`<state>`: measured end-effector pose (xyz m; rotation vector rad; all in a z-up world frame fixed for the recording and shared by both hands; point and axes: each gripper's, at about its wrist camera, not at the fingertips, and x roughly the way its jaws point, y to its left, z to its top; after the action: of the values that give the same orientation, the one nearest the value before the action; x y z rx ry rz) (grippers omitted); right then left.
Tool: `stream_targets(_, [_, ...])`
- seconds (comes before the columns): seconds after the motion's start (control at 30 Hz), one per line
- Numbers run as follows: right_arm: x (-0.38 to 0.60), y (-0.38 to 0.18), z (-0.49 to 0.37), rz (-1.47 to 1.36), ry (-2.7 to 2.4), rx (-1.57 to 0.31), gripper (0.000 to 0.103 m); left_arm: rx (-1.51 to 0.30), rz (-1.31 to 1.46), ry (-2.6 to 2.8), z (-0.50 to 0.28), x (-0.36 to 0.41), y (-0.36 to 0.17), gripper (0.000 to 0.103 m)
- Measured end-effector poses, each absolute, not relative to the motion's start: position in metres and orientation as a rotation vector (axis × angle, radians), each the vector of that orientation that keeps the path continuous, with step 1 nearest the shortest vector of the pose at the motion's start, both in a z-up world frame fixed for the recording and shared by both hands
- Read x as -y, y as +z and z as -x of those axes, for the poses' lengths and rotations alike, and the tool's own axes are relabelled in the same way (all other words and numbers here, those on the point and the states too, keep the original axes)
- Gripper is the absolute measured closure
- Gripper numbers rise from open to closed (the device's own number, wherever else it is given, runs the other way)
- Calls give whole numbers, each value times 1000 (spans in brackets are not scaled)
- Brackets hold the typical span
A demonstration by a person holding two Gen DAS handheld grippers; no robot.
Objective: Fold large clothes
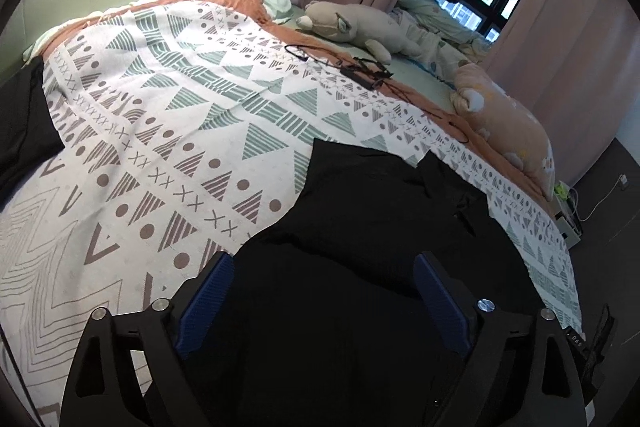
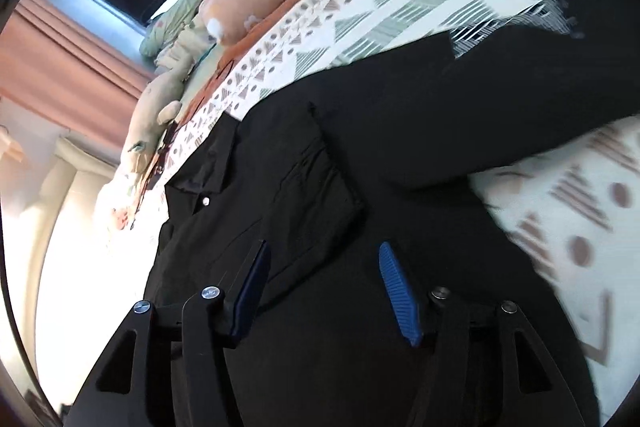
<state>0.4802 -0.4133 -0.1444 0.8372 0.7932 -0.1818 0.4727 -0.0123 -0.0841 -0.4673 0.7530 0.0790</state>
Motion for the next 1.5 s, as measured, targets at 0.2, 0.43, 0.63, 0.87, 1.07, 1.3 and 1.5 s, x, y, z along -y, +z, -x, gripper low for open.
stream_targets(0.2, [418, -124, -422, -813, -221, -721, 16, -692, 438, -2, -444, 40, -69, 0])
stream_targets(0.43, [441, -112, -369, -706, -217, -747, 9, -688, 316, -97, -425, 87, -64, 1])
stream_targets(0.63, [488, -99, -334, -681, -261, -710, 9, -696, 307, -152, -424, 113, -67, 1])
stream_targets(0.87, [550, -91, -297, -728, -369, -666, 9, -708, 284, -192, -429, 134, -73, 1])
stream_targets(1.07, [587, -86, -284, -805, -382, -605, 18, -735, 295, -226, -437, 149, -81, 1])
stream_targets(1.3, [625, -103, -299, -866, -414, -577, 29, -763, 278, -241, -451, 160, -91, 1])
stream_targets(1.5, [653, -136, -311, -988, -445, -584, 38, -797, 324, -225, -463, 155, -101, 1])
